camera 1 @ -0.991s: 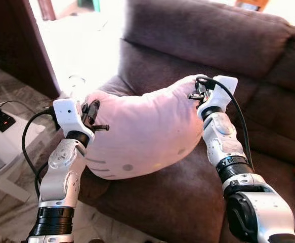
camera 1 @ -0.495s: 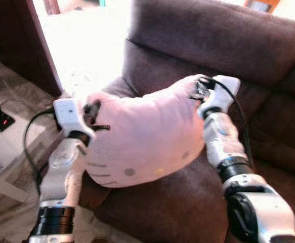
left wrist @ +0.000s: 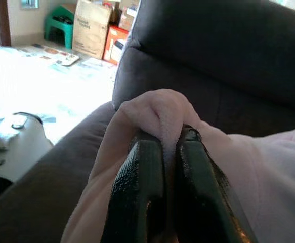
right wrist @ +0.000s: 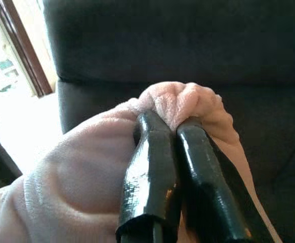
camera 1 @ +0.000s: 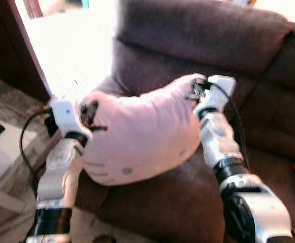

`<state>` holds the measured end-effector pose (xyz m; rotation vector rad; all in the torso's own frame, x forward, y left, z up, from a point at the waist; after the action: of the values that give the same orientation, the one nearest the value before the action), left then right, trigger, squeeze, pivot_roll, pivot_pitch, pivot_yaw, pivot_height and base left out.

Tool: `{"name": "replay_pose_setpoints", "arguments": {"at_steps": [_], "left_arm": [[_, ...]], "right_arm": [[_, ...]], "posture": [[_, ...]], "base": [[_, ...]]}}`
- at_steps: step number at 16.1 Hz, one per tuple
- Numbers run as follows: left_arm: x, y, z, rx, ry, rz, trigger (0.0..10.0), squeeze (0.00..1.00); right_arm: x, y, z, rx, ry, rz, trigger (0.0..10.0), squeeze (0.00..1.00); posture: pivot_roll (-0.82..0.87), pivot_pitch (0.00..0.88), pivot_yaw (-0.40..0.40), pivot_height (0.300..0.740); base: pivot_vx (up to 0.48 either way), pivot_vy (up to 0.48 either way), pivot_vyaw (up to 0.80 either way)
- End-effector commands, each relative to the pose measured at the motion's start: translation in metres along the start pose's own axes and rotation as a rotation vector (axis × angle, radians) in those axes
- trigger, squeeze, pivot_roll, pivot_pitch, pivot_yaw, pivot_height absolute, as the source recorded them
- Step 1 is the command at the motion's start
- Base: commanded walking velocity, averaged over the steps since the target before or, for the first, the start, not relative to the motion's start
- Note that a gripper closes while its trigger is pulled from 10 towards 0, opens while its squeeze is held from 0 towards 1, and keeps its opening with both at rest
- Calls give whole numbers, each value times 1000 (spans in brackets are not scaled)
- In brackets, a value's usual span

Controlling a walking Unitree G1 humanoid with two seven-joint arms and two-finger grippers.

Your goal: Move the pillow to the sofa from floor

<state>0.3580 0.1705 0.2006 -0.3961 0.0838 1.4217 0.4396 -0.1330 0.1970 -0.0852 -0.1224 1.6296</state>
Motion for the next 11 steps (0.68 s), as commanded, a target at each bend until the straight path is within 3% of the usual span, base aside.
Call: {"name": "replay_pose_setpoints", "arguments": {"at_steps": [1, 4, 7, 11], "left_arm": [[-12, -1, 12, -56, -8, -48, 10000, 0], [-19, -2, 13, -52, 18, -52, 10000, 0], [-40, 6, 5, -17, 39, -117, 10000, 0], [-50, 16, 5, -15, 82, -120, 10000, 0]], "right_arm": [[-1, -2, 10, -29, 16, 9, 10000, 0], [-4, -8, -2, 79, 113, 19, 10000, 0], [-18, -13, -2, 142, 70, -40, 10000, 0], [-12, -27, 28, 123, 137, 4, 10000, 0]], "posture": [[184, 137, -123, 740], [195, 135, -131, 740], [213, 141, -143, 740], [258, 163, -171, 740]], "base": [[0, 0, 0], [0, 0, 0], [0, 0, 0], [0, 0, 0]]}}
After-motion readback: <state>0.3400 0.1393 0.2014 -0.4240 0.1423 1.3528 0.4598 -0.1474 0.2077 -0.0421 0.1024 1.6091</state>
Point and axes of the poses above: a point about 5 cm out from each wrist's last joint towards the gripper, its own y axis pointing back from the gripper into the wrist, its own z axis along the axis of the wrist's last joint, x = y × z, the point moved 4 cm from there along -y, pointing out of the wrist towards the gripper, and after that the axes turned 9 degrees about y, right-handed, at the moved point
